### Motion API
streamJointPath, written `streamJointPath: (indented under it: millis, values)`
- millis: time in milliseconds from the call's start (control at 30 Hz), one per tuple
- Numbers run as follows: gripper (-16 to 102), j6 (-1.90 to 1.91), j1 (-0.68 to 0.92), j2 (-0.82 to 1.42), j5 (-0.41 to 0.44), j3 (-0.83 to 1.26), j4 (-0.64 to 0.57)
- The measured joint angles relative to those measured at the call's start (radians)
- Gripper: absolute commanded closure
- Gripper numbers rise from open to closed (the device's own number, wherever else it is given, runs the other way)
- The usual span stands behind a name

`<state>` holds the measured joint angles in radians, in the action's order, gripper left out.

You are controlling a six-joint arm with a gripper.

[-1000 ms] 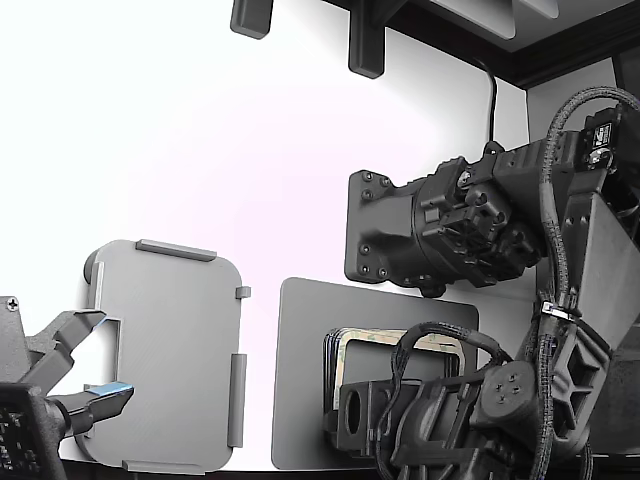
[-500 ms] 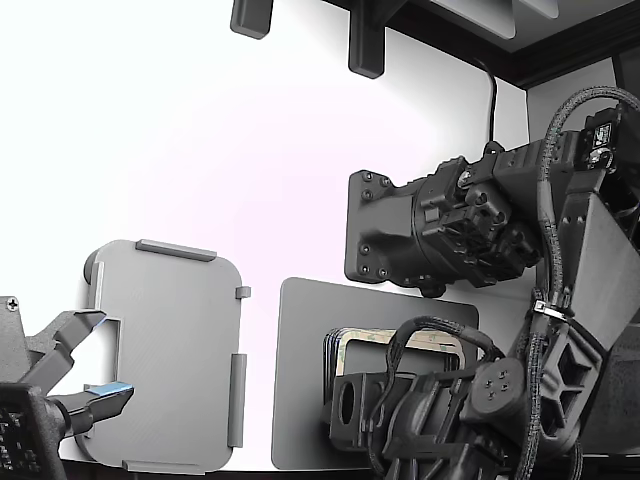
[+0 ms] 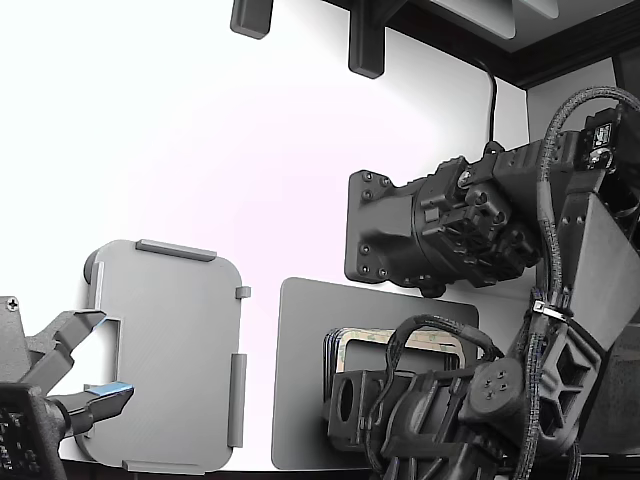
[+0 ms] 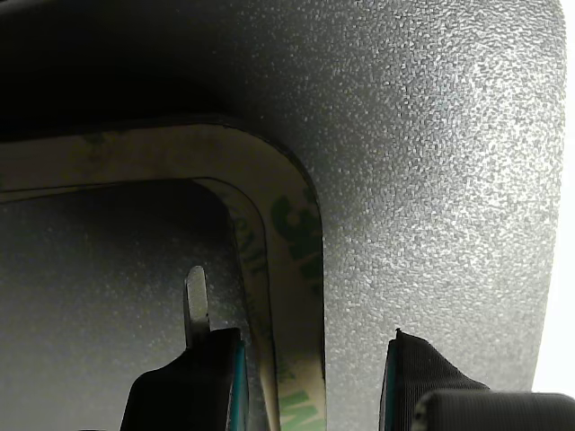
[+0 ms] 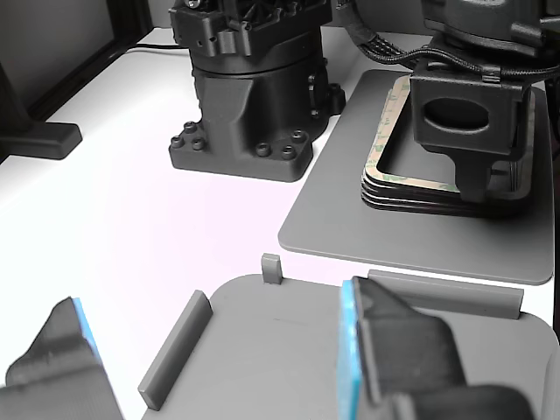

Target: Move top rectangular frame to the holder.

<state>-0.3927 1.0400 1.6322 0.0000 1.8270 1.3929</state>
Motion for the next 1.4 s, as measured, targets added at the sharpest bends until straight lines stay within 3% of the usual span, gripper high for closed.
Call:
streamJointPath:
  millis: [1400]
  values:
    - [48, 0.003, -0.006, -0.012, 0.006, 0.008, -0.011]
